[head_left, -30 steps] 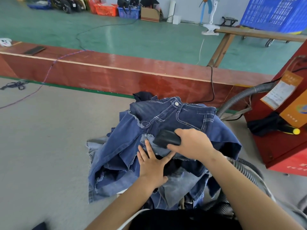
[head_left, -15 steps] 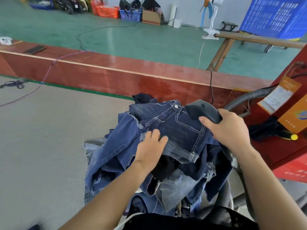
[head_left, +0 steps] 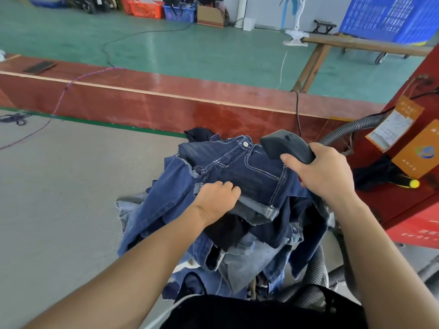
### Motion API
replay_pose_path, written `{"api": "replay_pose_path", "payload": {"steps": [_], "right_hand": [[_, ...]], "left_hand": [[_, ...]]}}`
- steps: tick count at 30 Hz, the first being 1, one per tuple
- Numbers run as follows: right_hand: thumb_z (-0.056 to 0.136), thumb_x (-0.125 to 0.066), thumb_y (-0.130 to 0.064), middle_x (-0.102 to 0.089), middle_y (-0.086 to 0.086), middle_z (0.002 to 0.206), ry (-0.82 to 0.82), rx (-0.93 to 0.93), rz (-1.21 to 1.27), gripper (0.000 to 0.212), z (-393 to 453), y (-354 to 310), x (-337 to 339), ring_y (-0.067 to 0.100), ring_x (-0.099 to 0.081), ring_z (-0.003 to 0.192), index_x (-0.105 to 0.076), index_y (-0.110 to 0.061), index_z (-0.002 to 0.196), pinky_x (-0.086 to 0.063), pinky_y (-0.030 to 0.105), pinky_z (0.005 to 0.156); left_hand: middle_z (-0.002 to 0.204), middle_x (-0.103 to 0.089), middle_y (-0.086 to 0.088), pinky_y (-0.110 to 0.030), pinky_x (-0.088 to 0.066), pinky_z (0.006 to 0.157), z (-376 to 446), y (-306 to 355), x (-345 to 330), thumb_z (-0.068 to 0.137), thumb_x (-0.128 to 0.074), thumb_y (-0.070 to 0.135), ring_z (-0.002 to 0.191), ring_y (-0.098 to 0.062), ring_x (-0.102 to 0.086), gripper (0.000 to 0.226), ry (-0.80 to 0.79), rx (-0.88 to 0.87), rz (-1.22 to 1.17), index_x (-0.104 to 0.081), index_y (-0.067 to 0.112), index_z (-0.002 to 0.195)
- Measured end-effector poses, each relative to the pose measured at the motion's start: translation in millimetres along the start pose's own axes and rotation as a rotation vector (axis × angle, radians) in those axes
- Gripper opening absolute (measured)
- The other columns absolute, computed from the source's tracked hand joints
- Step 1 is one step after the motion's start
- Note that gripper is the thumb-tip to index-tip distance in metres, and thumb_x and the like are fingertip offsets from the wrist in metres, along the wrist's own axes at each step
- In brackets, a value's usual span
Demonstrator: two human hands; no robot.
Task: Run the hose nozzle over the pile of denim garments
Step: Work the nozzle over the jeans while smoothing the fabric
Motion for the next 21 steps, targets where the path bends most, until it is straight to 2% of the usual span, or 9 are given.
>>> {"api": "replay_pose_path", "payload": {"steps": [3, 7, 9, 11, 13, 15, 18, 19, 21], "right_hand": [[0.082, -0.065, -0.052, -0.063, 0.004, 0.062, 0.002, 0.003, 0.002, 0.039, -0.9, -0.1, 1.7, 0.023, -0.061, 0.061, -0.057, -0.014, 0.078, -0.052, 0.036, 0.061], [0.082, -0.065, -0.052, -0.063, 0.004, 0.063, 0.024, -0.005, 0.011, 0.039, 0.4, 3.6, 5.7, 0.024, -0.061, 0.061, -0.057, -0.014, 0.078, -0.051, 0.035, 0.06], [0.081, -0.065, -0.053, -0.063, 0.004, 0.064, 0.056, -0.022, 0.014, 0.039, 2.1, 6.9, 11.1, 0.023, -0.061, 0.062, -0.056, -0.015, 0.077, -0.049, 0.032, 0.057], [0.081, -0.065, -0.054, -0.062, 0.002, 0.065, 0.099, -0.046, 0.021, 0.039, 3.3, 11.7, 18.6, 0.022, -0.06, 0.062, -0.055, -0.017, 0.075, -0.043, 0.029, 0.053], [0.081, -0.065, -0.055, -0.063, 0.002, 0.065, 0.13, -0.061, 0.04, 0.04, 3.8, 17.1, 24.7, 0.023, -0.061, 0.063, -0.055, -0.017, 0.075, -0.046, 0.031, 0.055], [0.081, -0.065, -0.055, -0.063, 0.004, 0.065, 0.141, -0.073, 0.069, 0.04, 3.6, 21.5, 28.7, 0.026, -0.063, 0.062, -0.056, -0.016, 0.076, -0.052, 0.036, 0.061], [0.08, -0.066, -0.053, -0.063, 0.002, 0.062, 0.139, -0.079, 0.089, 0.037, 2.1, 25.3, 28.9, 0.026, -0.063, 0.061, -0.056, -0.018, 0.073, -0.051, 0.036, 0.061], [0.08, -0.067, -0.053, -0.063, 0.002, 0.062, 0.131, -0.076, 0.085, 0.038, 2.0, 25.4, 27.6, 0.025, -0.063, 0.06, -0.056, -0.018, 0.073, -0.051, 0.036, 0.06], [0.08, -0.067, -0.054, -0.063, 0.003, 0.06, 0.108, -0.066, 0.072, 0.039, 2.0, 25.2, 25.1, 0.024, -0.062, 0.059, -0.056, -0.018, 0.071, -0.05, 0.035, 0.058]], "left_hand": [[0.072, -0.061, 0.009, -0.018, -0.037, 0.042, -6.3, -8.1, 0.4, 0.05, -0.086, 0.024, 0.066, -0.009, -0.059, 0.034, -0.003, -0.006, -0.044, -0.071, 0.027, 0.081], [0.11, -0.06, -0.004, -0.032, -0.045, 0.069, -7.1, -67.3, -12.9, 0.097, -0.047, 0.018, 0.108, -0.025, -0.053, 0.021, -0.109, 0.379, -0.223, -0.064, 0.014, 0.109], [0.09, -0.067, -0.007, -0.03, -0.037, 0.054, -7.5, -89.3, 30.2, 0.096, -0.054, 0.018, 0.087, -0.028, -0.062, 0.018, 0.181, 0.557, -0.428, -0.069, 0.01, 0.09], [0.071, -0.068, -0.007, -0.026, -0.038, 0.042, -2.3, -87.2, 82.6, 0.079, -0.072, 0.006, 0.062, -0.027, -0.064, 0.007, 0.571, 0.509, -0.48, -0.071, 0.007, 0.072], [0.068, -0.068, -0.004, -0.027, -0.044, 0.04, 8.0, -67.8, 112.1, 0.071, -0.076, 0.004, 0.057, -0.024, -0.062, 0.009, 0.752, 0.399, -0.42, -0.071, 0.011, 0.069], [0.085, -0.067, -0.004, -0.034, -0.052, 0.055, 34.8, -24.8, 94.3, 0.084, -0.069, 0.013, 0.077, -0.023, -0.062, 0.003, 0.492, 0.183, -0.406, -0.071, 0.012, 0.085], [0.149, -0.033, -0.012, -0.04, -0.036, 0.108, 30.2, 47.6, -1.6, 0.097, -0.049, 0.043, 0.137, -0.027, -0.03, 0.063, -0.223, -0.13, -0.371, -0.034, 0.007, 0.145], [0.156, -0.018, -0.014, -0.04, -0.021, 0.117, 20.9, 55.2, -13.4, 0.096, -0.049, 0.047, 0.143, -0.028, -0.018, 0.075, -0.269, -0.163, -0.348, -0.02, 0.005, 0.151], [0.156, -0.021, -0.016, -0.037, -0.013, 0.119, 12.3, 51.8, -9.1, 0.098, -0.047, 0.043, 0.143, -0.029, -0.02, 0.068, -0.11, -0.121, -0.464, -0.025, 0.004, 0.15]]}}
Point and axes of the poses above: each hand's wrist, its own z-axis towards the middle knuckle, its own x-axis out of the back of the hand, y = z × x, the point moved 10 cm from there along z, towards the middle knuckle
